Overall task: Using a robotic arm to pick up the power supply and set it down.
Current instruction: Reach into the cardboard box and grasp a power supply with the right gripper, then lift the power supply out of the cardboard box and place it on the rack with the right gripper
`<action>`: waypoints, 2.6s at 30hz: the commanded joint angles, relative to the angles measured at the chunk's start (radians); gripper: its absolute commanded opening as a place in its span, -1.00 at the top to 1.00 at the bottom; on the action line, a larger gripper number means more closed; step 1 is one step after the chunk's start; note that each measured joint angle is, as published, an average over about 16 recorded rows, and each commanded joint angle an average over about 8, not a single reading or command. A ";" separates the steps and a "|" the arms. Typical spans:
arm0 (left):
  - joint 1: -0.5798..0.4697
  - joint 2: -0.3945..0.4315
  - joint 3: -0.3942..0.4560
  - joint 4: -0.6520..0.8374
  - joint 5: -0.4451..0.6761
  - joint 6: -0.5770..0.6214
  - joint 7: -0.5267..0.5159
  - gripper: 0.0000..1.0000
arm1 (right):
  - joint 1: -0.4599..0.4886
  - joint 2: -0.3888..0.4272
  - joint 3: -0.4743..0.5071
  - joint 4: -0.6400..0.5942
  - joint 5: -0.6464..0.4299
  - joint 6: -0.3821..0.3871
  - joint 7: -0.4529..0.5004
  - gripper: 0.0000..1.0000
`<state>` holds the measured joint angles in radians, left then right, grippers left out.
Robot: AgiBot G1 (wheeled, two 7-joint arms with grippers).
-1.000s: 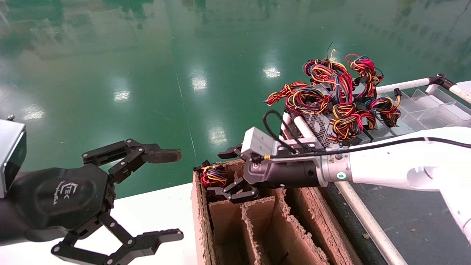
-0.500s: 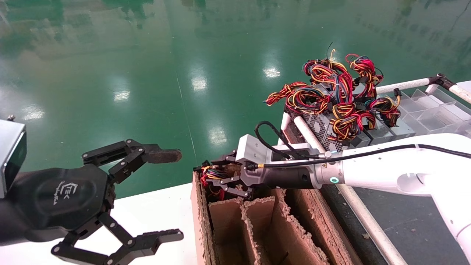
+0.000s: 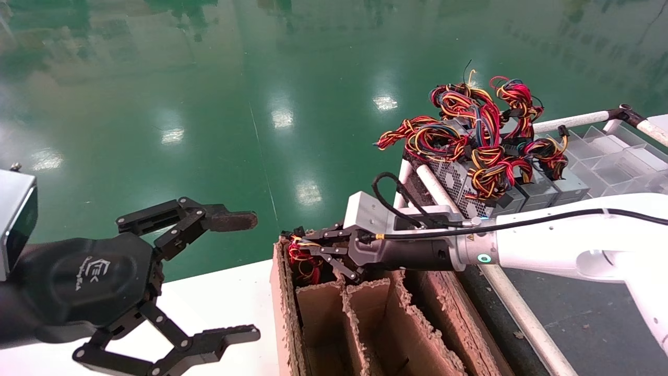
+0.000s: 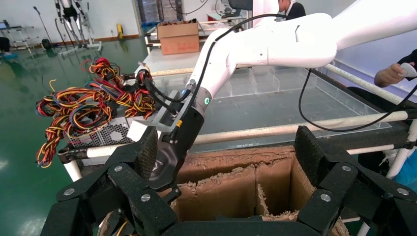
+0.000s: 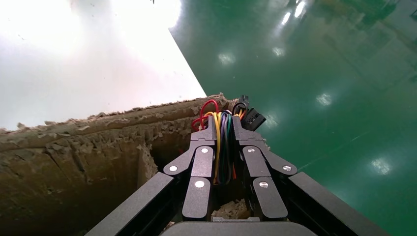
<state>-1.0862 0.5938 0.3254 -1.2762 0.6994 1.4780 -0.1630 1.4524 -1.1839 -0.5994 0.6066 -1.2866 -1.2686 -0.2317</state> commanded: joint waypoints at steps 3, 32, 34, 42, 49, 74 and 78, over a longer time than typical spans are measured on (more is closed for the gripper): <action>0.000 0.000 0.000 0.000 0.000 0.000 0.000 -1.00 | -0.004 0.016 0.015 0.013 0.022 -0.008 0.000 1.00; 0.000 0.000 0.001 0.000 -0.001 0.000 0.000 -1.00 | -0.019 0.455 0.306 0.437 0.374 -0.020 0.269 1.00; 0.000 0.000 0.001 0.000 -0.001 0.000 0.000 -1.00 | -0.018 0.487 0.314 0.429 0.384 -0.035 0.284 1.00; 0.000 0.000 0.001 0.000 -0.001 0.000 0.001 -1.00 | -0.057 0.620 0.357 0.384 0.442 -0.101 0.326 1.00; 0.000 -0.001 0.001 0.000 -0.001 -0.001 0.001 -1.00 | -0.118 0.725 0.395 0.363 0.479 -0.144 0.320 1.00; 0.000 -0.001 0.002 0.000 -0.001 -0.001 0.001 -1.00 | -0.315 0.859 0.431 0.235 0.479 -0.144 0.219 1.00; -0.001 -0.001 0.002 0.000 -0.001 -0.001 0.001 -1.00 | -0.316 0.831 0.414 0.240 0.466 -0.145 0.227 1.00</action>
<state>-1.0868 0.5929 0.3276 -1.2762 0.6979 1.4771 -0.1619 1.1446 -0.3570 -0.1854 0.8455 -0.8209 -1.4110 -0.0041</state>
